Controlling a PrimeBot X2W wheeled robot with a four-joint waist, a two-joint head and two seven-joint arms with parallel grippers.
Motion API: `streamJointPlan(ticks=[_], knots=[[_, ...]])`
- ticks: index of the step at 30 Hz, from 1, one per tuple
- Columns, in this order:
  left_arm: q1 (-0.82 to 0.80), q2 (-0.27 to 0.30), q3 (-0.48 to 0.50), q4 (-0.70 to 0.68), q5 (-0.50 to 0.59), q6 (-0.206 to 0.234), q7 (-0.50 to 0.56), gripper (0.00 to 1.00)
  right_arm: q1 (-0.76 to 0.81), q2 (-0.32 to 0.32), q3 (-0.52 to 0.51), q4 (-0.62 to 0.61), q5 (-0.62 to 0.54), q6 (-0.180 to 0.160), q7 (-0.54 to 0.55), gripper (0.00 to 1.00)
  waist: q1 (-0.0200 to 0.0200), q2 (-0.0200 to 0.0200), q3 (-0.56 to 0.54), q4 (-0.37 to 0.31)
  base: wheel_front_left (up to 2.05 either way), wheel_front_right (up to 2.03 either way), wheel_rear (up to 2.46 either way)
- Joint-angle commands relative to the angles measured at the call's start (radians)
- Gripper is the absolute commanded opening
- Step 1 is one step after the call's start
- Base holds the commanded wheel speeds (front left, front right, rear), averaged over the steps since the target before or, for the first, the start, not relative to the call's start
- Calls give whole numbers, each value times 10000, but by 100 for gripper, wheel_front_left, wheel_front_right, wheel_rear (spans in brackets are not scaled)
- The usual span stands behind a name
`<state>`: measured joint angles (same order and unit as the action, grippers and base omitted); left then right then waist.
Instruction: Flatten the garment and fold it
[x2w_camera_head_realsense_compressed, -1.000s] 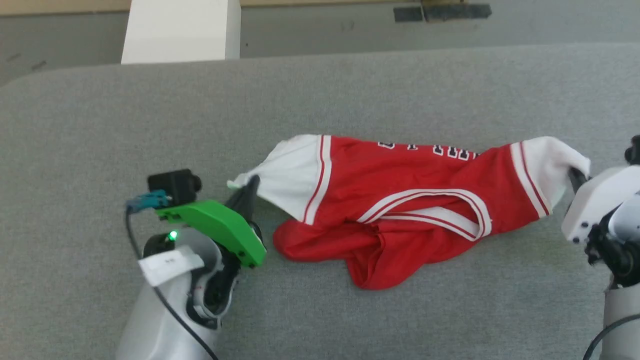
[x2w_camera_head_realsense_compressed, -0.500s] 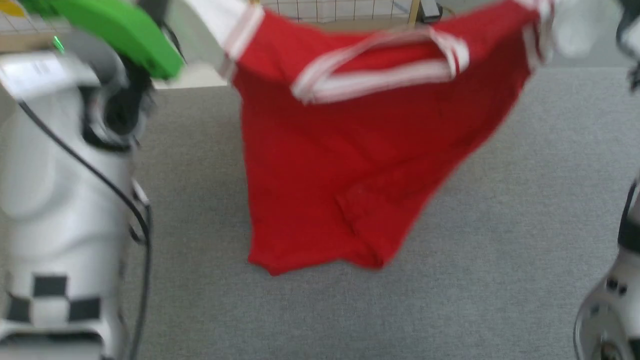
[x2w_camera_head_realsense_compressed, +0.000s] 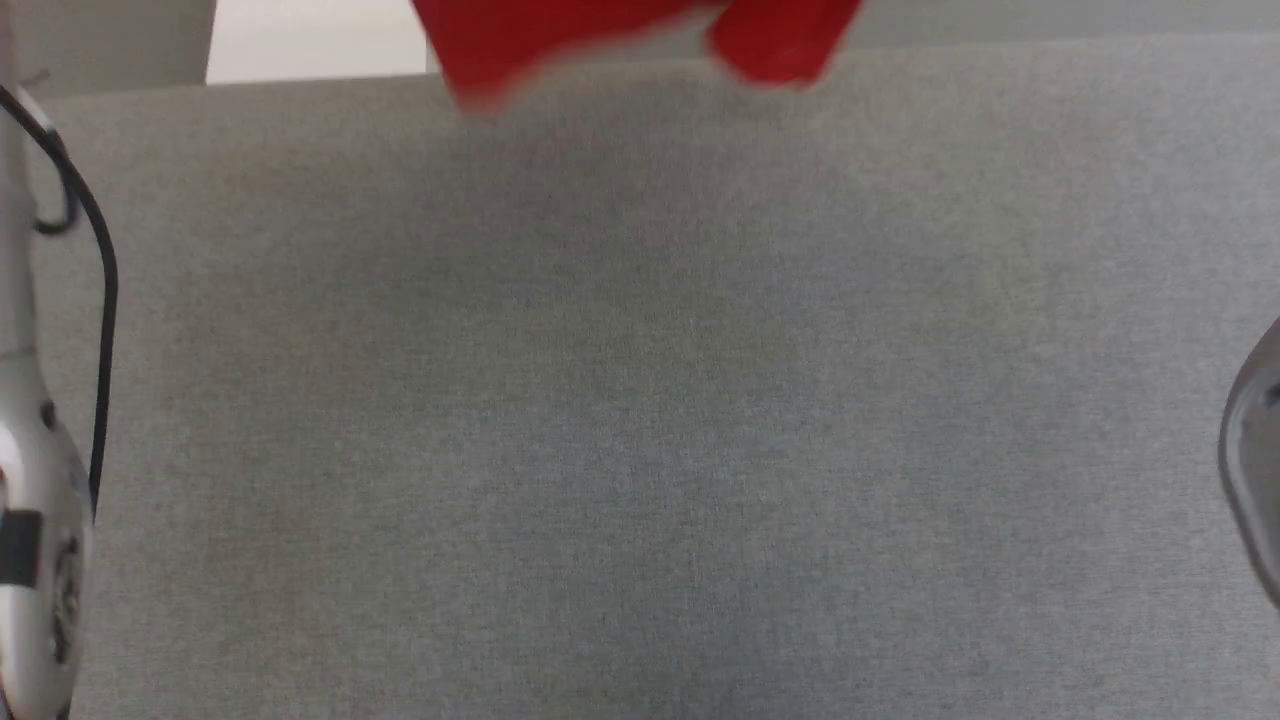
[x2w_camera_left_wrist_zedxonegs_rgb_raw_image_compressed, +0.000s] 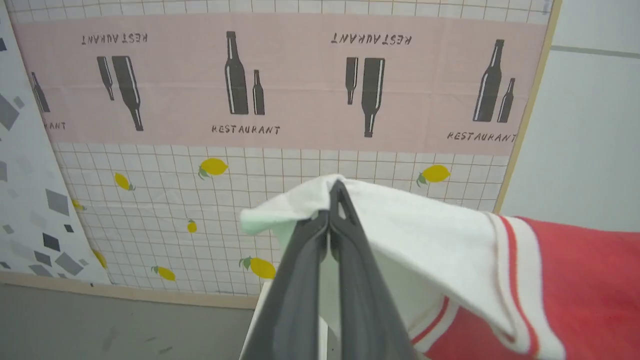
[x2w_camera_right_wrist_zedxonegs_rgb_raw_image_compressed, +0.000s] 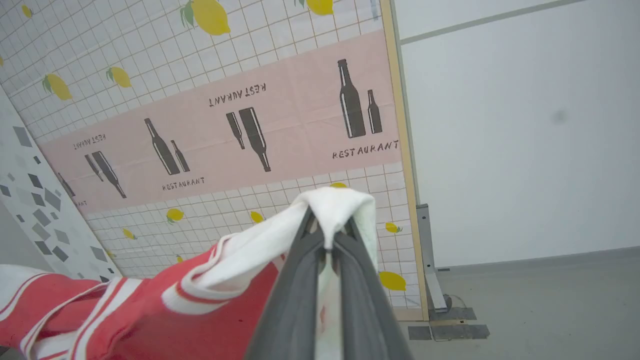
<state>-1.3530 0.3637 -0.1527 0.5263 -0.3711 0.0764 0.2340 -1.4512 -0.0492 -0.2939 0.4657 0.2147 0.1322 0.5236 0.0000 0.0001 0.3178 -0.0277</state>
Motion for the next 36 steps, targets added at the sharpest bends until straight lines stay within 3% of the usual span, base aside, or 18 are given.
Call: streamJointPlan(ticks=[1,5,13,23,27,36], knots=[[-282,116,13,131,161,80,-347,0,-289,-12,-55,183,-226,-15,-455,0,0,-1,513,57,0,0,0],[-571,108,-15,687,197,-65,-1068,0,-658,-11,-258,800,-572,-15,-1291,0,0,-1,728,183,0,0,0],[-84,-141,-45,1790,-220,-626,-1753,0,-38,-14,-333,1279,-58,-15,-1415,0,0,-1,860,449,0,0,0],[2513,-264,-146,1949,-789,-1343,-2154,0,4076,-495,285,-1121,2004,-15,-588,0,0,-1,-385,602,0,0,0],[4784,-402,29,967,-1203,-1173,-2181,0,6776,-648,468,-2799,2685,-15,-90,0,0,-1,-1267,641,0,0,0],[10829,-955,418,-2386,-2088,234,-1259,0,12754,-229,-119,-5881,2991,-15,1518,0,0,-1,-2755,791,0,0,0]])
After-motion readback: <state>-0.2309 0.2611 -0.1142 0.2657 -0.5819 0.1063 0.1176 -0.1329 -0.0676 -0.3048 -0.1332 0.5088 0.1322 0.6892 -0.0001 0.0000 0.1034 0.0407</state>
